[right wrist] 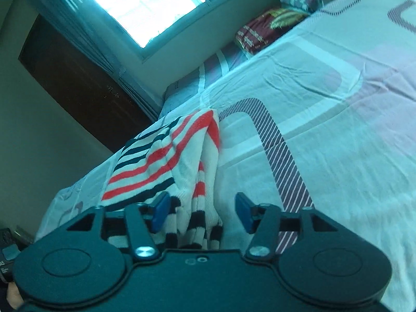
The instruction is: Fold small clothes
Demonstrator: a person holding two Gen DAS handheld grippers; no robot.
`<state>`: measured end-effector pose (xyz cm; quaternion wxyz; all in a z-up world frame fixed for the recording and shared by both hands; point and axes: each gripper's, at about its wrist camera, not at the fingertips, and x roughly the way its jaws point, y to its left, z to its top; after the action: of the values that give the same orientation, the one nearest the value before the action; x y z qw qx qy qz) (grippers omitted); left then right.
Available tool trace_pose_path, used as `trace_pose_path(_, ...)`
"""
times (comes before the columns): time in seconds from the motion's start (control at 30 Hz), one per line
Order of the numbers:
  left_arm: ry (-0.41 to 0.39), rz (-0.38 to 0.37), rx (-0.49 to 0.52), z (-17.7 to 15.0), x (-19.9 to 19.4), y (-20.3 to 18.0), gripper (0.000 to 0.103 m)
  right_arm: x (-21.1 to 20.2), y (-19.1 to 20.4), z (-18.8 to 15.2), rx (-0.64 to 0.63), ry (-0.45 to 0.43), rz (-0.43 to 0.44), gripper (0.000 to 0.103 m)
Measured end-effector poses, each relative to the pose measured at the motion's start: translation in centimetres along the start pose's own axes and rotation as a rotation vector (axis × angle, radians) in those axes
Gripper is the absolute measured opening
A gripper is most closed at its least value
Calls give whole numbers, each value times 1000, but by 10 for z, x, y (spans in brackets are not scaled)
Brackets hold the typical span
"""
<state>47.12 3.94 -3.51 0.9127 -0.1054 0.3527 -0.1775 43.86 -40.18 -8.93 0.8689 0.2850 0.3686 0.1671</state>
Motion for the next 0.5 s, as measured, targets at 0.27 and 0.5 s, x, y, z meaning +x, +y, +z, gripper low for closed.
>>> trace_pose_path(0.27,178,-296,-331,6,64,53,74,44,-28,22,134,134,93,71)
trace_pose_path(0.5,208,-391,-353,8,92,55,74,74,-15,38,39,257,131,68)
